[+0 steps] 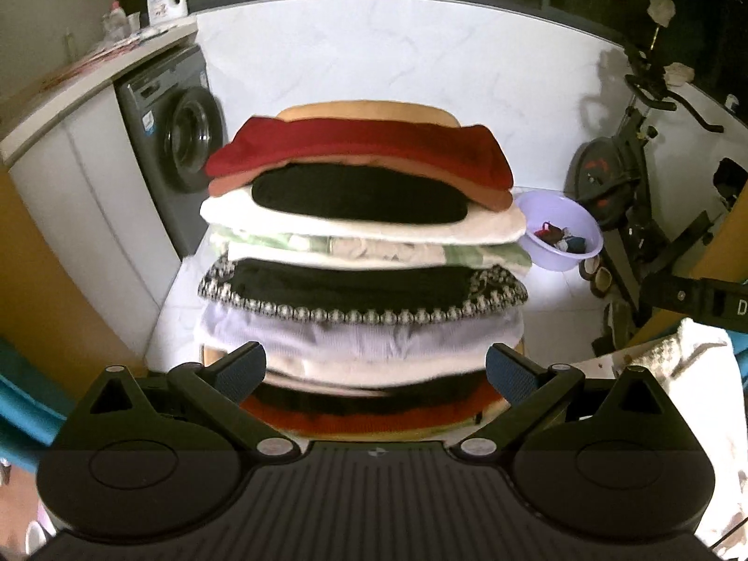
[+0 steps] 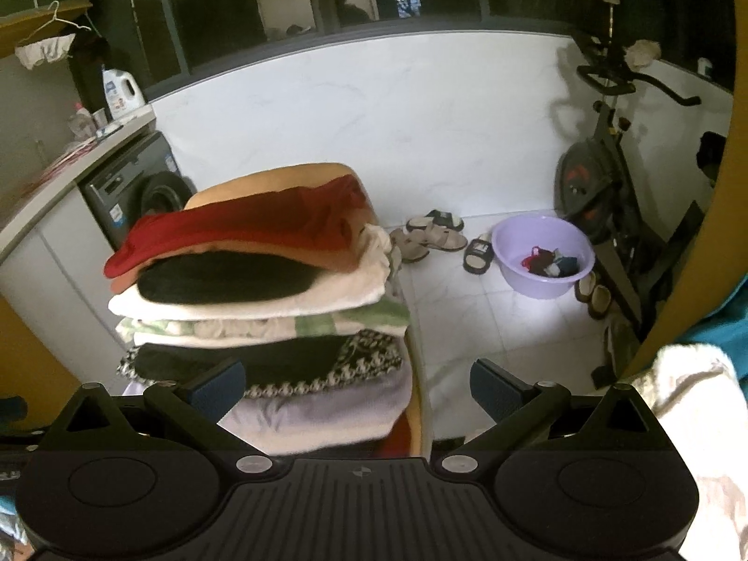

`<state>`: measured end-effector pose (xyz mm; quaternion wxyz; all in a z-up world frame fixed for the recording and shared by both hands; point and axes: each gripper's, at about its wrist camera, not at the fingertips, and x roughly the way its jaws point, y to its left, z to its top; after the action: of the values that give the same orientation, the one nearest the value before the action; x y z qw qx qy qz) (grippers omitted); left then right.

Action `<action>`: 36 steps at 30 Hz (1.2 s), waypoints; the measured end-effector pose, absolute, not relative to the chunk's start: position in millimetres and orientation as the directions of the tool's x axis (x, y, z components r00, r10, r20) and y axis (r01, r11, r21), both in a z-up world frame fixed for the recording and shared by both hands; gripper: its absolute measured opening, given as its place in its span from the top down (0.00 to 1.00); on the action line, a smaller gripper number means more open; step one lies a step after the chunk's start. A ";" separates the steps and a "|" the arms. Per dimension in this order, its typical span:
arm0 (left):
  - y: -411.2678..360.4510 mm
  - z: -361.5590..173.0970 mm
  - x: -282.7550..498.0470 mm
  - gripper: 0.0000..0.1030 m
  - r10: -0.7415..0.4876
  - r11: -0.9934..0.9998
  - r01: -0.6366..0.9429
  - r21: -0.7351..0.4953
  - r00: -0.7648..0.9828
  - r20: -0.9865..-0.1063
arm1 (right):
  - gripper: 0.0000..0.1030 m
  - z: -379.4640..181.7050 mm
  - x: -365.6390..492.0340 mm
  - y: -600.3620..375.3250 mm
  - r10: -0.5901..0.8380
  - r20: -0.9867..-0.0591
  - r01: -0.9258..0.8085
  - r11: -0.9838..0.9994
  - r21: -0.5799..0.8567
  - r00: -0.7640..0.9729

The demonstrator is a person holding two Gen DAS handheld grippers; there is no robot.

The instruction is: Fold clothes

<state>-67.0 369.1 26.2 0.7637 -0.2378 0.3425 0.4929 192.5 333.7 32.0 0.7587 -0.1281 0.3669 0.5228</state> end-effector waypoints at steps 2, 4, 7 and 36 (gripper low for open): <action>359.9 27.0 -73.8 0.01 0.584 0.396 -0.918 -0.032 0.278 -0.763 | 0.01 33.1 184.0 323.7 0.696 -0.695 -0.889 0.417 0.190 0.179; 354.0 29.5 -81.8 0.01 0.580 0.392 -0.919 -0.037 0.278 -0.765 | 0.01 34.7 173.9 314.4 0.692 -0.700 -0.891 0.414 0.185 0.176; 347.9 35.0 -92.8 0.01 0.602 0.392 -0.920 -0.020 0.272 -0.751 | 0.01 38.3 152.4 302.0 0.690 -0.700 -0.892 0.418 0.175 0.186; 259.5 10.1 -212.7 0.01 0.525 0.538 -0.841 0.053 0.285 -0.802 | 0.01 -3.9 -72.1 171.8 0.518 -0.792 -0.796 0.602 0.068 0.324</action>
<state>-212.7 259.5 10.1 0.7775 -0.1950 0.4056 0.4393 -72.1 171.8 -3.9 0.7956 -0.1697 0.4096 0.4128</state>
